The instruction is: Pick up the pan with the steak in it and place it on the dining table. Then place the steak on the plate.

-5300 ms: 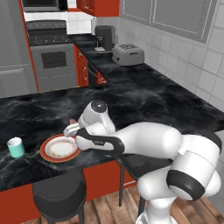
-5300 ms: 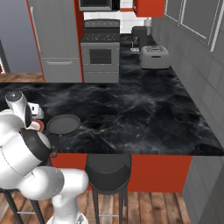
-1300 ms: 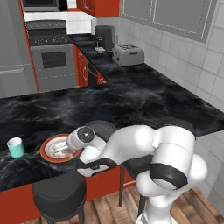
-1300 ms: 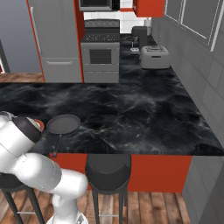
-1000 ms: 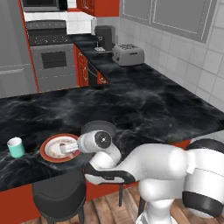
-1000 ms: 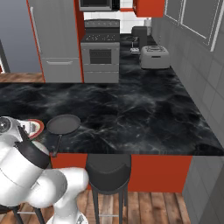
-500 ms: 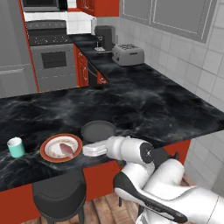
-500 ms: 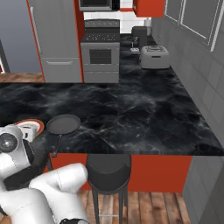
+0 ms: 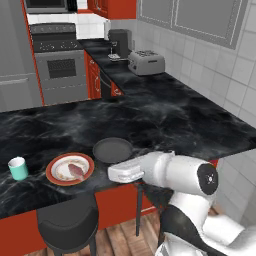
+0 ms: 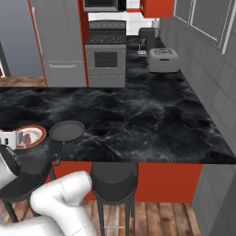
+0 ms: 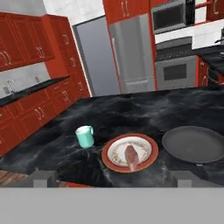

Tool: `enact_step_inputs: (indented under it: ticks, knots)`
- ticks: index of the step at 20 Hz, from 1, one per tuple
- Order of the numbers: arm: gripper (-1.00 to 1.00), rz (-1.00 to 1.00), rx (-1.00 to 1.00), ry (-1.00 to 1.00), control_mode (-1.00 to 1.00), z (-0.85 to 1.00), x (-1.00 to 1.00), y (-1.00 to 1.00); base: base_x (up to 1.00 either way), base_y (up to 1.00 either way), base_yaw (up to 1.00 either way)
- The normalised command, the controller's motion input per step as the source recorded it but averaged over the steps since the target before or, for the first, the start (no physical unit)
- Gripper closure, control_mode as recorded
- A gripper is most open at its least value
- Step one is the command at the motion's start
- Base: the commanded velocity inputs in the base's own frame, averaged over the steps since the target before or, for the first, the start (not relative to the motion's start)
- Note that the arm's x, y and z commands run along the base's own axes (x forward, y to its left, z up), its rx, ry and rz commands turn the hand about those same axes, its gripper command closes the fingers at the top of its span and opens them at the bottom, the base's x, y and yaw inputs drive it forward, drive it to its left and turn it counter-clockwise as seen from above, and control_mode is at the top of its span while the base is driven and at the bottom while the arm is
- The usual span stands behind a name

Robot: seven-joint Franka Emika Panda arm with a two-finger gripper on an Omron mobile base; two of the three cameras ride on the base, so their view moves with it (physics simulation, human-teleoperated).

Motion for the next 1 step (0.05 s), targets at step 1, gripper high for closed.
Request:
enact_step_inputs:
  ticks: [1]
  knots:
    - [-1.00,0.09,0.13,-0.21,-1.00,0.53,-0.73,-0.44,0.00,0.00,0.00]
